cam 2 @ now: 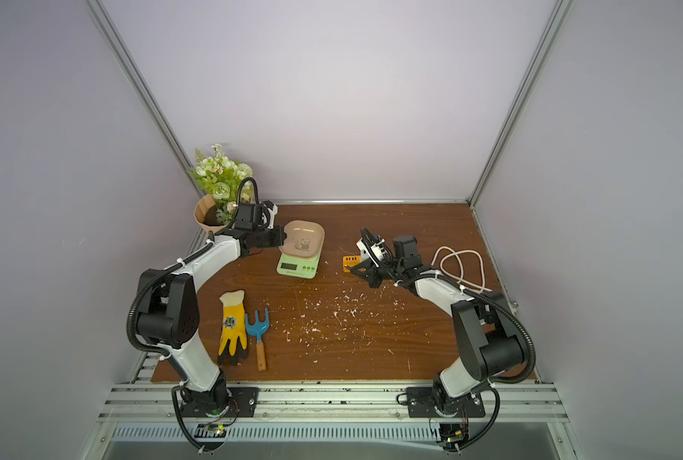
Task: Charge the electronic scale
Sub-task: Pick up the electronic scale at the center of the board.
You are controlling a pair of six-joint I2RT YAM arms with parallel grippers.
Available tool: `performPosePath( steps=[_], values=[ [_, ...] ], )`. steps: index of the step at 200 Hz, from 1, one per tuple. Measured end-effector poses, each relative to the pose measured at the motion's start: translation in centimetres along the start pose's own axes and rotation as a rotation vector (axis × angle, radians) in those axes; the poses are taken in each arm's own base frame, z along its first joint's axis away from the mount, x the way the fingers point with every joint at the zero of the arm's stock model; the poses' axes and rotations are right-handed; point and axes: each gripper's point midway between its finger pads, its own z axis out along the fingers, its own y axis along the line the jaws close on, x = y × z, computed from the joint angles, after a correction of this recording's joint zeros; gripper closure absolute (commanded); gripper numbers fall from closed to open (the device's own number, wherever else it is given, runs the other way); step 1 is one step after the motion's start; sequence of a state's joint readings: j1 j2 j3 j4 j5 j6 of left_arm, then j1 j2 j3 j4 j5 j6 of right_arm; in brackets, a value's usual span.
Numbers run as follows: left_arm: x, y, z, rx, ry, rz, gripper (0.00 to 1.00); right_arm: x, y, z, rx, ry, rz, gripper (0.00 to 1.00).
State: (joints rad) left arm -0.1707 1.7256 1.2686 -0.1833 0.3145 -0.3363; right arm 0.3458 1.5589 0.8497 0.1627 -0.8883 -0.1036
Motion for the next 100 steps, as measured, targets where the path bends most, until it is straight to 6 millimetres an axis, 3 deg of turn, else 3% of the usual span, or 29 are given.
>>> performPosePath(
  steps=[42, 100],
  values=[
    [0.2, -2.4, -3.2, 0.127, -0.115, -0.023, 1.00, 0.1, 1.2, 0.6, -0.045, -0.001, -0.017, 1.00],
    [2.3, -3.4, -3.0, 0.233, -0.116, -0.056, 1.00, 0.8, 2.9, 2.1, -0.099, 0.031, -0.034, 1.00]
  ],
)
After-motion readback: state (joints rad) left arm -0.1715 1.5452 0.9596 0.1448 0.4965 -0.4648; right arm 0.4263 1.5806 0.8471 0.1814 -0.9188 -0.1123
